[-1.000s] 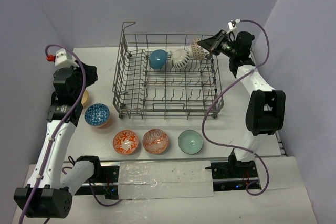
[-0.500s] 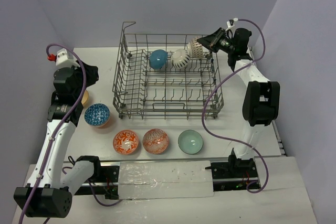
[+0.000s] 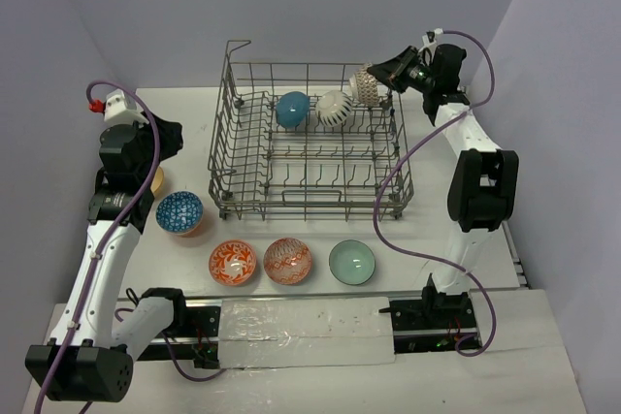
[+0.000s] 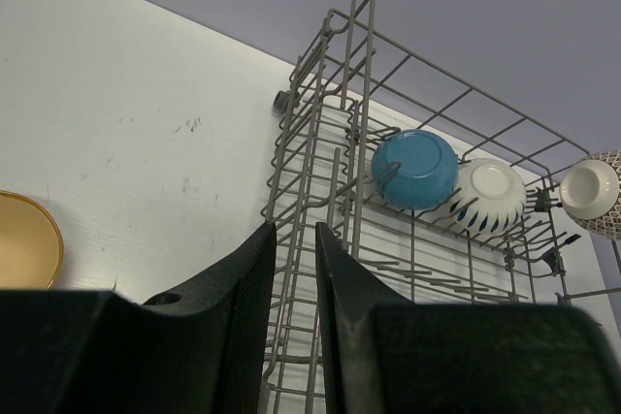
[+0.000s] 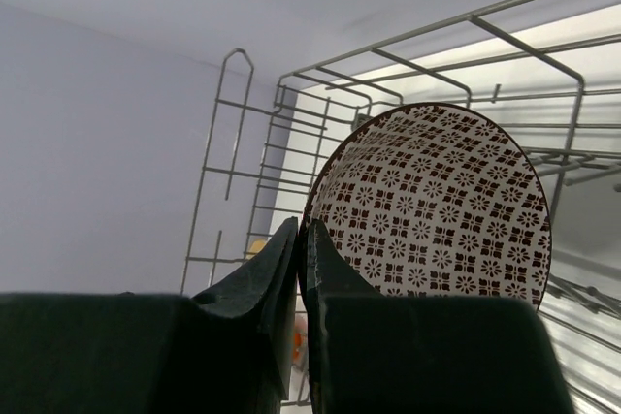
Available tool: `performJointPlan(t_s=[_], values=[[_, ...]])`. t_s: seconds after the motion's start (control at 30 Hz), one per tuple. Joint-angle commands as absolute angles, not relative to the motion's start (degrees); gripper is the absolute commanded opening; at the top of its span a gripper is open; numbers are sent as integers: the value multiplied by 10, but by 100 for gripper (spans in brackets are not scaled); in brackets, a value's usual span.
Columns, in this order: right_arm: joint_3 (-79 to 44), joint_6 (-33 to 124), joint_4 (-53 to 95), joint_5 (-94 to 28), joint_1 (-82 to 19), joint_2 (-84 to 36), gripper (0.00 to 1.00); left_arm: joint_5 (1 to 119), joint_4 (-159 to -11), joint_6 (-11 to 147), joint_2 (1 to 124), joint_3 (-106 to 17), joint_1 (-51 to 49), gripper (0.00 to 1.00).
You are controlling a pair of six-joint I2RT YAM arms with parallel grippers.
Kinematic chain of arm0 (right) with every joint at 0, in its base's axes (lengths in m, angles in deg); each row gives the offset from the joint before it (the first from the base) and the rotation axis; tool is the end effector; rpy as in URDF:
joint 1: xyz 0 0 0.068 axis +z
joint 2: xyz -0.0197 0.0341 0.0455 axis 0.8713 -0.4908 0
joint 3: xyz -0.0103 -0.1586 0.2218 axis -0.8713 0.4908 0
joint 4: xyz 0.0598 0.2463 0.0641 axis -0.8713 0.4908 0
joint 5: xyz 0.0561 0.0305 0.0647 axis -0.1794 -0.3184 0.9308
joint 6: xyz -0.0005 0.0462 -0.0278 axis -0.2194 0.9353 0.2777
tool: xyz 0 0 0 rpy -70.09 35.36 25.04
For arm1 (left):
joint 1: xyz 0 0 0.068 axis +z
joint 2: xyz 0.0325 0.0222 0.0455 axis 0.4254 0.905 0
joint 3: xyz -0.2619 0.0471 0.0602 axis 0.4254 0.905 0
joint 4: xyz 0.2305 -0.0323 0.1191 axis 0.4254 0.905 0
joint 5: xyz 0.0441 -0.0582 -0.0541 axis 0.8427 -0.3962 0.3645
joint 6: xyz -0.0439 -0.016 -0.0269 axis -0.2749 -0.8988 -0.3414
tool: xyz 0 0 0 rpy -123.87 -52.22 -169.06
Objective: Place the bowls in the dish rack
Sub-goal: Turn the bowl upside down over the dish rack.
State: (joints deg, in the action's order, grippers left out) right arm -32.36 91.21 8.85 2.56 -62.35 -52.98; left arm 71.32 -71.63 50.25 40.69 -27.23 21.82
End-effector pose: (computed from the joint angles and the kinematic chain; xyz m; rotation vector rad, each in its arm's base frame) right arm 0.4613 0.0102 0.3215 0.2644 1.8315 1.2771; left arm 0.2157 -0.0109 0.3710 -0.4397 1.7127 -0.3780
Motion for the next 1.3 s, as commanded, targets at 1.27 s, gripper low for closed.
performJointPlan(t_s=[1.27], values=[[-258, 983, -85, 6, -617, -547, 0, 705, -738, 497, 403, -272, 213, 29]])
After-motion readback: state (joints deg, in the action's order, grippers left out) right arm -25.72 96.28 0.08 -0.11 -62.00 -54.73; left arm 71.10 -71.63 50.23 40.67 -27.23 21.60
